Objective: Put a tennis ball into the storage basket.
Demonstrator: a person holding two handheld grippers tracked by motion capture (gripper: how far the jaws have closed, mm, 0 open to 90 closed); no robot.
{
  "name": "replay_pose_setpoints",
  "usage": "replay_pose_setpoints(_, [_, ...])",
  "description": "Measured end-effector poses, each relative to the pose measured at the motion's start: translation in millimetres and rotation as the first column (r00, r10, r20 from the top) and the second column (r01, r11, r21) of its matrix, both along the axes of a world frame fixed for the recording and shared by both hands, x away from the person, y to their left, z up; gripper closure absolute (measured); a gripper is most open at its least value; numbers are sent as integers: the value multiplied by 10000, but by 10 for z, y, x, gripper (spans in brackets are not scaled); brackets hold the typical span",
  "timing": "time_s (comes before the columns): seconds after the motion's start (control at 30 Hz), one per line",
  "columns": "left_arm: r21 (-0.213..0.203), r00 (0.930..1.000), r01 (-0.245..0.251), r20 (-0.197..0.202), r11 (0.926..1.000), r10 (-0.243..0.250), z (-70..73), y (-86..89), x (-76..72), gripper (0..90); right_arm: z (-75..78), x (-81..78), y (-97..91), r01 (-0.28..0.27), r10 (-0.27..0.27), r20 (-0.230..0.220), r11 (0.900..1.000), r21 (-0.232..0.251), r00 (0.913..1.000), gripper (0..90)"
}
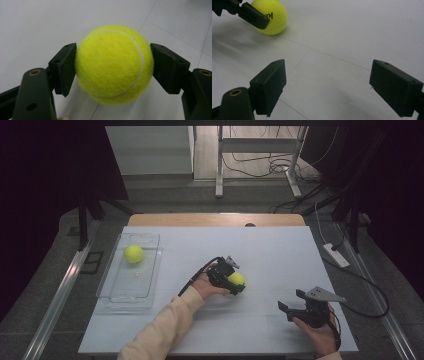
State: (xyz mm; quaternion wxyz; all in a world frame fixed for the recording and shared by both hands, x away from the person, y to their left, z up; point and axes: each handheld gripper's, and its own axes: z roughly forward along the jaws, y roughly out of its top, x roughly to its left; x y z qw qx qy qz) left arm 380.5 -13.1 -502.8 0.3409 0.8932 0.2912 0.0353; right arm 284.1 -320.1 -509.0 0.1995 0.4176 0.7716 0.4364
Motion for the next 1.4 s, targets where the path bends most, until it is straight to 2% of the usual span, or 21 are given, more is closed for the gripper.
replay_pose_setpoints(0.8, [-334,9986,-266,448,9991,281,113,82,-46,270,14,-13,11,-31,31,57,10000,23,10000,137])
replay_pose_setpoints(1.4, [-724,9922,-740,947,9946,807,293,271,-89,270,87,-61,57,-44,42,270,9999,90,9996,136])
